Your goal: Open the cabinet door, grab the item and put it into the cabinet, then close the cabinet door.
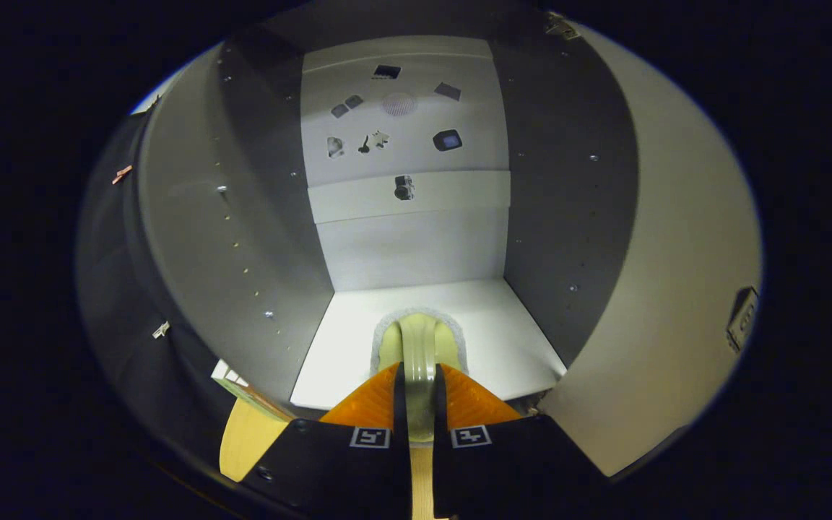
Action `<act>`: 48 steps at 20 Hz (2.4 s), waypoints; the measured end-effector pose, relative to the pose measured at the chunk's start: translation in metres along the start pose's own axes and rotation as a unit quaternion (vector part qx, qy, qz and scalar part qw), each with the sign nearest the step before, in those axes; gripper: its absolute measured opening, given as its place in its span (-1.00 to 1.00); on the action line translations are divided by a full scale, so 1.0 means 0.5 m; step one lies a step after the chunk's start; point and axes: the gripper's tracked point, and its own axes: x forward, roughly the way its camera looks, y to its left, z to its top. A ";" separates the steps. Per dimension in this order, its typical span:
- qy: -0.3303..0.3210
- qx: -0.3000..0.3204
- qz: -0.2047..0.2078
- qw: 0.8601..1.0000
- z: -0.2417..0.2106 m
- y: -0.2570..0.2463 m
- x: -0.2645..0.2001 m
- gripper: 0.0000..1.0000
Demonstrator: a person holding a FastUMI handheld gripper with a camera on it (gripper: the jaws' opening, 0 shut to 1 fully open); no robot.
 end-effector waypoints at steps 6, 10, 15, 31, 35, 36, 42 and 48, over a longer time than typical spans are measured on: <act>0.026 -0.005 -0.015 1.000 -0.007 -0.007 0.151 -0.69; 0.033 -0.007 -0.029 0.999 -0.016 -0.021 0.223 -0.69; 0.020 0.010 -0.035 0.999 0.009 -0.024 0.271 -0.54; -0.130 0.012 -0.048 0.990 0.153 -0.036 0.073 1.00; -0.211 0.001 -0.051 0.976 0.217 -0.033 -0.085 0.99; -0.228 -0.002 -0.049 0.972 0.228 -0.030 -0.128 0.99; -0.302 -0.032 -0.037 0.952 0.233 -0.018 -0.363 0.99; -0.351 -0.059 -0.042 0.934 0.192 -0.043 -0.565 0.96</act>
